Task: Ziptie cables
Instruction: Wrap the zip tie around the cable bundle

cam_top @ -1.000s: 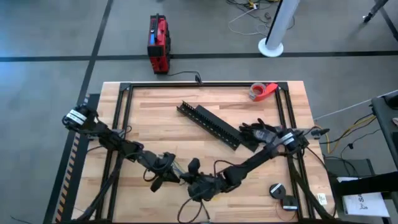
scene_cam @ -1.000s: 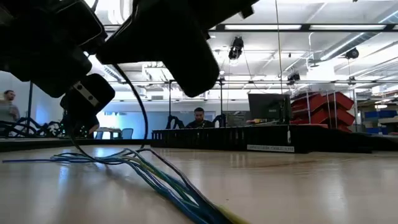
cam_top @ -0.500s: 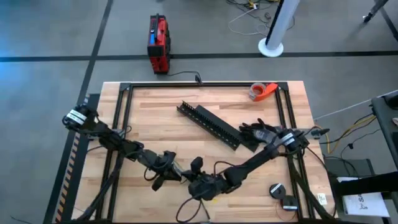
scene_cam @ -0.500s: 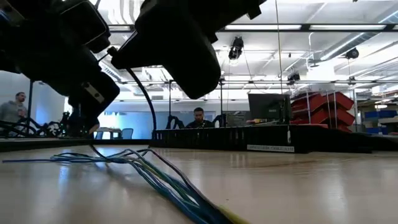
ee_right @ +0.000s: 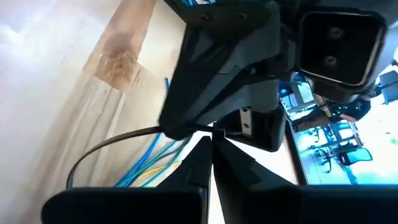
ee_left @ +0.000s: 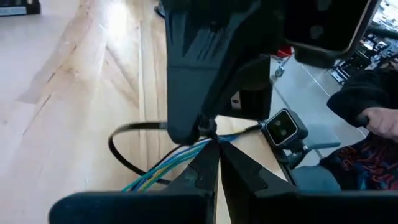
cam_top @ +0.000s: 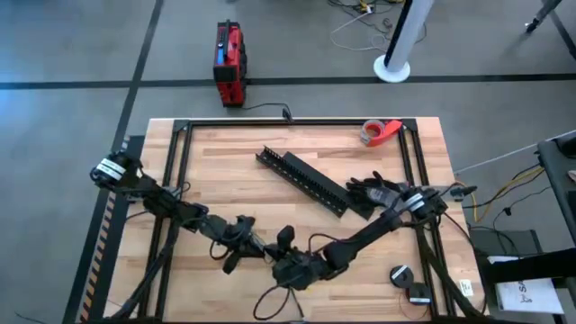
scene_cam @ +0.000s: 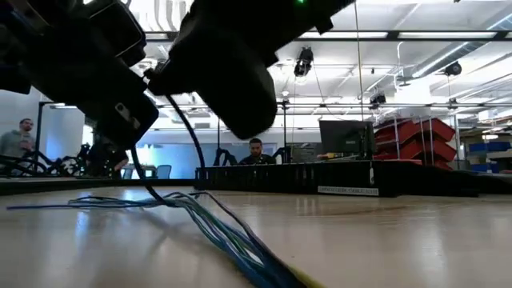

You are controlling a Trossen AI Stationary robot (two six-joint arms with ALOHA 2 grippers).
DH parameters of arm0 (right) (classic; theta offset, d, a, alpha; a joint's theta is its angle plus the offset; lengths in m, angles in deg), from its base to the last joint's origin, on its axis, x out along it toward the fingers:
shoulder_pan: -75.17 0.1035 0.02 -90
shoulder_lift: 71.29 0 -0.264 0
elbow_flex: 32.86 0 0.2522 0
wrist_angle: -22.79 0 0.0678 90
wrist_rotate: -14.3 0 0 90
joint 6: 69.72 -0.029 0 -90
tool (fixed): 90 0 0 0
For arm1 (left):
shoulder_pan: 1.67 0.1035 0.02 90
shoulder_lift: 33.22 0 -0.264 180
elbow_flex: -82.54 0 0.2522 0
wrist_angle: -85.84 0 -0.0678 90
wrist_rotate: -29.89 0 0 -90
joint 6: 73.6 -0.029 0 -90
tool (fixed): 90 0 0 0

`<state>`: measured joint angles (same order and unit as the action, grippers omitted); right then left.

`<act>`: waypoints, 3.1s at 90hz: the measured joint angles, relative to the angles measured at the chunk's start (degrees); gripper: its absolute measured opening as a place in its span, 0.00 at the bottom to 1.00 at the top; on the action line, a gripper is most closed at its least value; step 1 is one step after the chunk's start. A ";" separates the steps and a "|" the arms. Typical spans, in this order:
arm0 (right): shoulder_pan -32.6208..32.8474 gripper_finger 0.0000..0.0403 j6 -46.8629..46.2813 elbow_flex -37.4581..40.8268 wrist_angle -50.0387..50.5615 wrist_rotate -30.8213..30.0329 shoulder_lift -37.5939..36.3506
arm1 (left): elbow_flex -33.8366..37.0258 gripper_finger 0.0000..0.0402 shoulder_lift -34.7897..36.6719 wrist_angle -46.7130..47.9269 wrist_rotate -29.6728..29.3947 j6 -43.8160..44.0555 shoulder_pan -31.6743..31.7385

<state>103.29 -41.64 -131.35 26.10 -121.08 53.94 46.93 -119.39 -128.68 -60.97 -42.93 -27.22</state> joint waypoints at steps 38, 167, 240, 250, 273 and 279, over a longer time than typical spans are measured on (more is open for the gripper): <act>0.17 0.00 -0.77 0.00 -1.30 -2.19 0.26 | 3.03 0.00 5.93 0.18 0.31 -0.48 2.53; 0.58 0.00 -41.83 0.68 21.41 -14.94 -0.19 | -1.43 0.01 -5.80 -0.06 -13.16 -18.93 -12.34; -2.00 0.00 -86.14 1.14 47.70 -8.10 -0.29 | -18.18 0.33 -19.23 18.90 -9.77 -61.17 -11.81; -1.64 0.00 -90.67 1.18 49.19 -8.11 -0.29 | -19.15 0.36 -20.17 19.36 -8.86 -61.74 -11.49; -1.90 0.00 -96.43 1.18 48.65 -6.66 -0.31 | -23.75 0.39 -27.00 20.68 -5.50 -70.61 -10.85; -1.97 0.00 -97.42 1.18 48.67 -6.35 -0.31 | -25.03 0.39 -28.15 20.29 -4.51 -71.84 -10.46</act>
<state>101.32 -139.06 -130.17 74.77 -127.44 53.63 21.90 -147.54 -108.39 -65.48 -114.77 -37.68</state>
